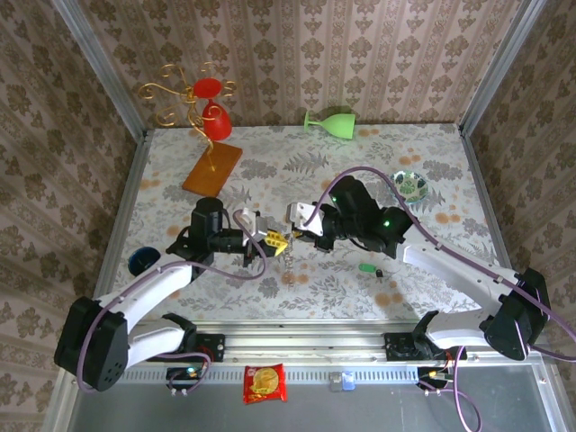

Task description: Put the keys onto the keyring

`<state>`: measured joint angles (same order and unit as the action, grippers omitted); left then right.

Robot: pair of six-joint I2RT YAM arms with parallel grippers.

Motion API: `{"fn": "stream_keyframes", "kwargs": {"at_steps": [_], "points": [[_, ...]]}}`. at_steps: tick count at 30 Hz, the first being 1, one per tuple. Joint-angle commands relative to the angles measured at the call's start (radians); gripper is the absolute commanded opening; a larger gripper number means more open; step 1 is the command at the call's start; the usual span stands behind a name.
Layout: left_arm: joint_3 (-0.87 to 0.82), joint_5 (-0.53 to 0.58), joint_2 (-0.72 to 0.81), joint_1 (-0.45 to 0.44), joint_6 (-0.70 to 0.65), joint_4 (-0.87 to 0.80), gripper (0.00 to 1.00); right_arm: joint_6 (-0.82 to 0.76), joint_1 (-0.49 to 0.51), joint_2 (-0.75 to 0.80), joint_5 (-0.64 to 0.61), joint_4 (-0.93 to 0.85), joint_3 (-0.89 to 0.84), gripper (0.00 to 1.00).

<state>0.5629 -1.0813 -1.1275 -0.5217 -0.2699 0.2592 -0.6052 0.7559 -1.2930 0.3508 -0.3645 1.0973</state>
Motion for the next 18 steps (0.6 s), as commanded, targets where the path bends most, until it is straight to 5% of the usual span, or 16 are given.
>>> {"fn": "stream_keyframes", "kwargs": {"at_steps": [1,18], "points": [[0.042,-0.090,-0.012,0.009,0.067,0.051,0.00,-0.029,0.012,0.008,0.026,-0.003,0.023,0.00],[0.076,-0.121,-0.053,0.026,0.097,0.036,0.00,-0.027,0.029,0.018,0.065,-0.029,0.019,0.00]]}}
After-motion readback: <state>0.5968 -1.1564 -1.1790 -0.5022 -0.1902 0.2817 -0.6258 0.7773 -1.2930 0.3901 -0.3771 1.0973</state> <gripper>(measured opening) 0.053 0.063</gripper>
